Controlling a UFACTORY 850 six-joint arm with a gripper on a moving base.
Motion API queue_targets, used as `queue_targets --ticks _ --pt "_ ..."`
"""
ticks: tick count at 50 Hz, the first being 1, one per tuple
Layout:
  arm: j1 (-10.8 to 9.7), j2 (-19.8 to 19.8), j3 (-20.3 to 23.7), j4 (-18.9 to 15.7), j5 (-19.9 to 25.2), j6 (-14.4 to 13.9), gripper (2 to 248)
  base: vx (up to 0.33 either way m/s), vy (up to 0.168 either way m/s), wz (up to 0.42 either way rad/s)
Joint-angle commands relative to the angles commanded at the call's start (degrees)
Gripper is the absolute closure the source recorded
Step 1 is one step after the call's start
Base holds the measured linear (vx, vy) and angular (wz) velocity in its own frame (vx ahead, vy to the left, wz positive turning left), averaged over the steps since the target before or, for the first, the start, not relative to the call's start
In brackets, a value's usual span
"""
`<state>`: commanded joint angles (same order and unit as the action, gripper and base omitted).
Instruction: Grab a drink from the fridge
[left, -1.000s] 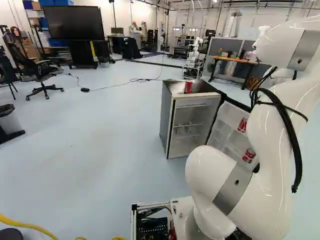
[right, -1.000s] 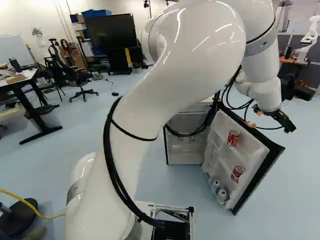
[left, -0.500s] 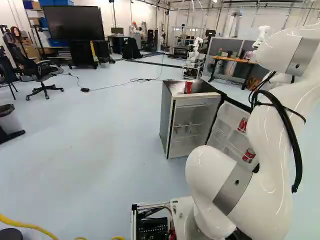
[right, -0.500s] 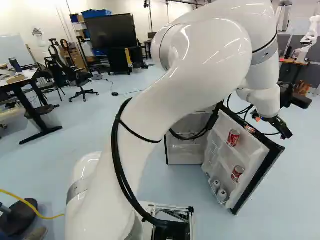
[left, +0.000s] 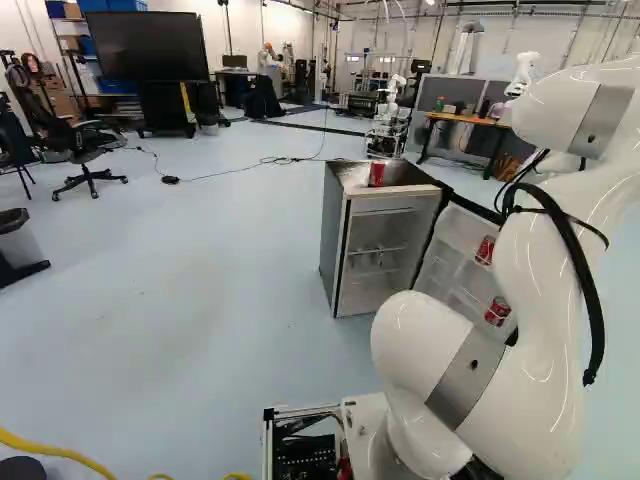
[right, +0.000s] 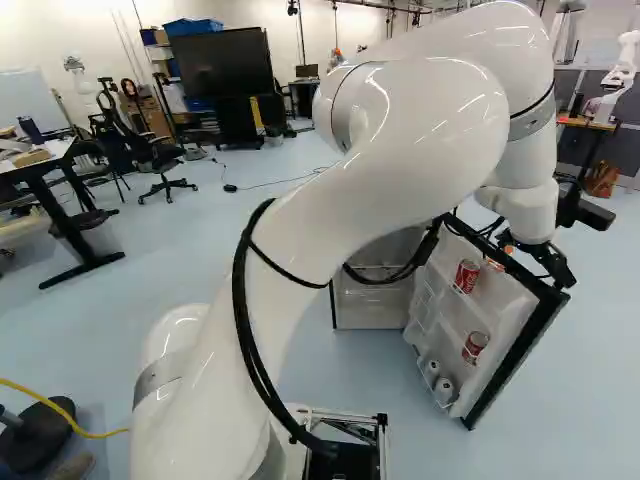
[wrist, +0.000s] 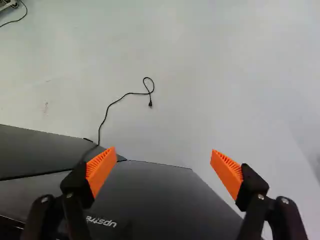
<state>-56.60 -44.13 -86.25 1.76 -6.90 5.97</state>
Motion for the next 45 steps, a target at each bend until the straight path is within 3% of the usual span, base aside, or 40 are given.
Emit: queue_targets --ticks 45 --pt "-0.16 0.35 0.54 0.00 -6.38 0.00 3 0.000 0.000 0.000"
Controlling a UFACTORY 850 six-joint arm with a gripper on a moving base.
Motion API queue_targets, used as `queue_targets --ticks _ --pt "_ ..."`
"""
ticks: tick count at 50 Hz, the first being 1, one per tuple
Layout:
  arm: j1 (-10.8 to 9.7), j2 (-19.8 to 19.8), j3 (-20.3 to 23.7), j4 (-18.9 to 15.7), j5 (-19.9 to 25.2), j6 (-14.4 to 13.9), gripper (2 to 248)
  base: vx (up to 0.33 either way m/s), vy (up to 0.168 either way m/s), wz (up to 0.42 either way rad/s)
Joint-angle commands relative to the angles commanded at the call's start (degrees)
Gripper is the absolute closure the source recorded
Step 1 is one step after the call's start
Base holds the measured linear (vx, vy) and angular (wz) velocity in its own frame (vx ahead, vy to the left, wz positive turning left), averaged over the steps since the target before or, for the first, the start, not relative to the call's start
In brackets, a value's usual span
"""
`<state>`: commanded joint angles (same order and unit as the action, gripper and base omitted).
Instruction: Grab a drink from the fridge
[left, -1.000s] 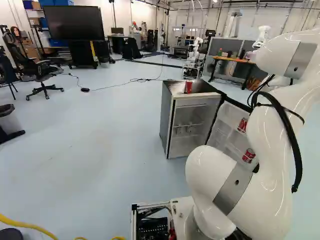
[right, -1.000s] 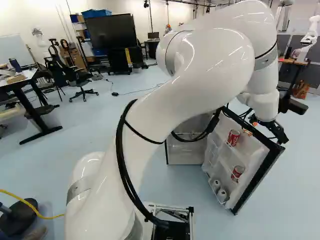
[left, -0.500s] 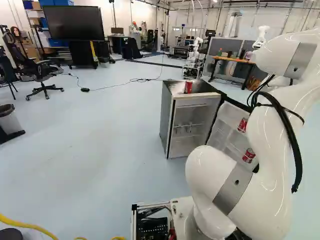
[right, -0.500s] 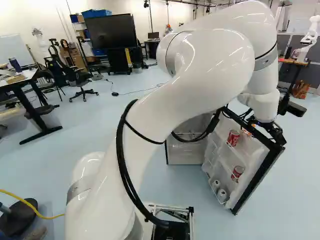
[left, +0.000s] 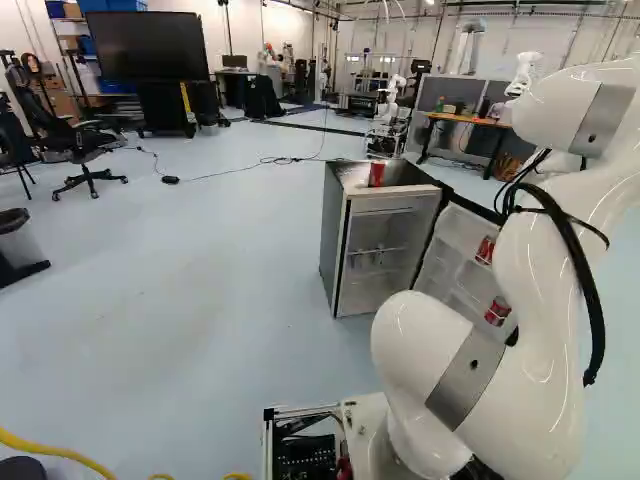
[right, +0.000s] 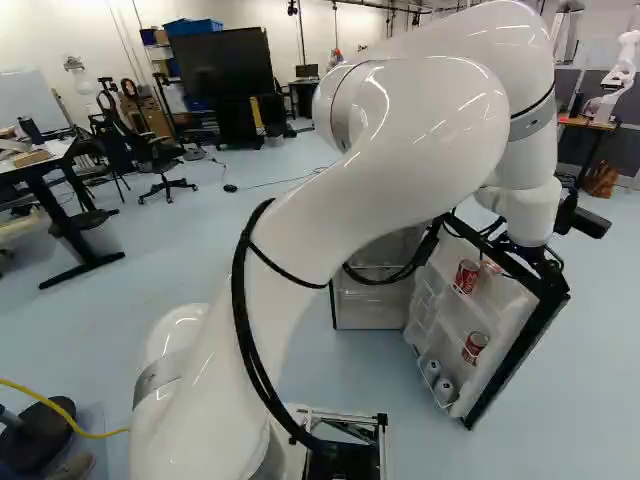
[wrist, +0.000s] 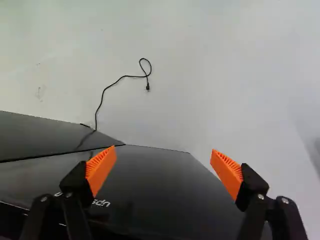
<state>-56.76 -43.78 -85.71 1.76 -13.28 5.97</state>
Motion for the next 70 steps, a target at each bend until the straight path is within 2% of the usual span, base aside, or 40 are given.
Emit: queue_targets --ticks 36,70 --pt "-0.21 2.14 3.23 0.00 -0.89 0.00 3 0.000 0.000 0.000" --pt "-0.32 6.07 9.10 0.00 -0.89 0.00 3 0.000 0.000 0.000"
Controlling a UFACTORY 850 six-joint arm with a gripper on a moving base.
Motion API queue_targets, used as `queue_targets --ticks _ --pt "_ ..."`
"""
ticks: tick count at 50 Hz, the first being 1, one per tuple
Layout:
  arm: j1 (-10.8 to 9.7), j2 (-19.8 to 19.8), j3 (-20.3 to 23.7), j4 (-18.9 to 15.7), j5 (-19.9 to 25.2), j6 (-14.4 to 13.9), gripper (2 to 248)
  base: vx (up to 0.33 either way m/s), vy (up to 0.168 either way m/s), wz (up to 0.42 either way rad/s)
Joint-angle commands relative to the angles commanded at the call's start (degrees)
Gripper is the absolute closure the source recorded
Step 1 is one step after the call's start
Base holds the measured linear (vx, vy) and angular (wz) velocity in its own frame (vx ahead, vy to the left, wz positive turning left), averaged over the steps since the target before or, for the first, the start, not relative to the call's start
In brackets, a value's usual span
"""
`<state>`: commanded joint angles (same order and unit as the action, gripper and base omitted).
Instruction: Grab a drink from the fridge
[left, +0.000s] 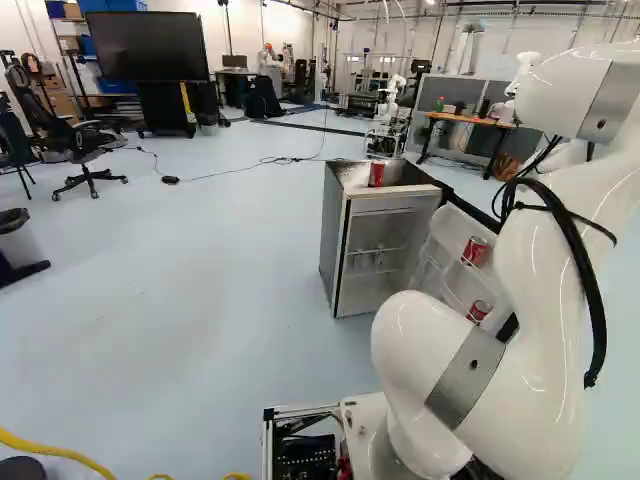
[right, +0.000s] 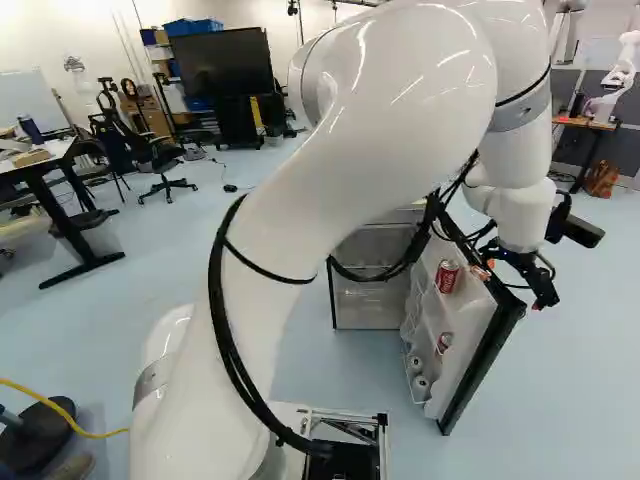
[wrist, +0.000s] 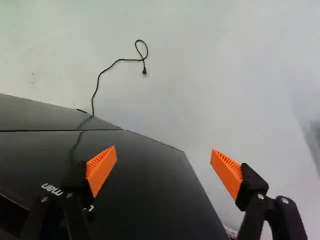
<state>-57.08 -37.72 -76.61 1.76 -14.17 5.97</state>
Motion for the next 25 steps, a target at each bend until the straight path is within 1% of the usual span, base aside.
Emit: queue_targets --ticks 25 --pt "0.33 3.78 5.56 0.00 0.00 0.00 3 0.000 0.000 0.000"
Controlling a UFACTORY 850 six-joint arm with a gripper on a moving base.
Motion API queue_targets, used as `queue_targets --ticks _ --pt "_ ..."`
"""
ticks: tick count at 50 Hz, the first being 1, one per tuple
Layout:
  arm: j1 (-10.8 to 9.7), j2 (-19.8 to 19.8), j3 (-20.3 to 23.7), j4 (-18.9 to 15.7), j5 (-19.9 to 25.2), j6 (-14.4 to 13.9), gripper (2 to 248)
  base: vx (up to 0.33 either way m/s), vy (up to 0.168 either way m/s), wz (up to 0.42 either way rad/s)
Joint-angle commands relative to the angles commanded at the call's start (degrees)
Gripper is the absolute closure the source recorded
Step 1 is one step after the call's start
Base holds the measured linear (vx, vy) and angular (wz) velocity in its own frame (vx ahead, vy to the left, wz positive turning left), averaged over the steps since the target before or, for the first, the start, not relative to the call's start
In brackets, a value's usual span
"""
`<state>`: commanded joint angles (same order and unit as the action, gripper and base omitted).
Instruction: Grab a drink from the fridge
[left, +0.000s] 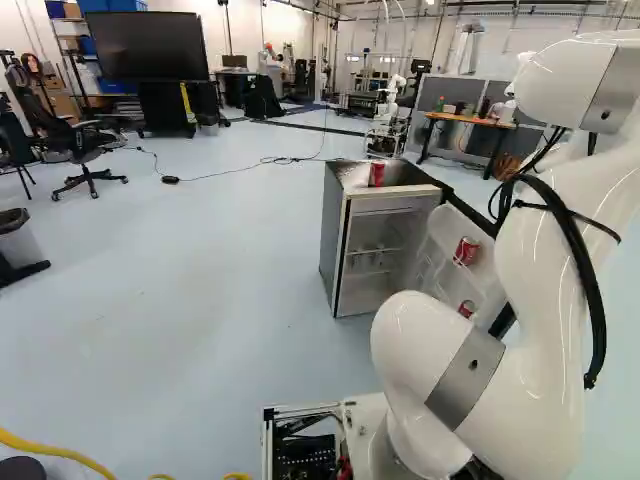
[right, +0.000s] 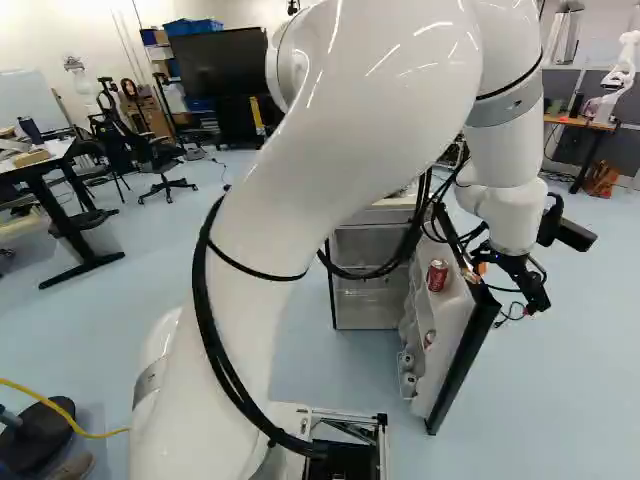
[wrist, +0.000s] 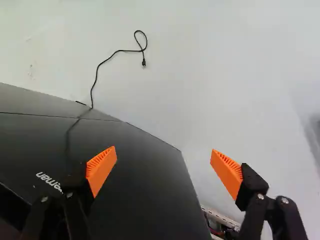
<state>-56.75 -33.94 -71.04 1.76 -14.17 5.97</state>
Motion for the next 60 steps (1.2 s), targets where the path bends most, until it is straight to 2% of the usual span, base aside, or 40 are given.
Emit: queue_targets --ticks 60 --pt "2.83 12.15 17.16 0.00 0.00 0.00 3 0.000 0.000 0.000"
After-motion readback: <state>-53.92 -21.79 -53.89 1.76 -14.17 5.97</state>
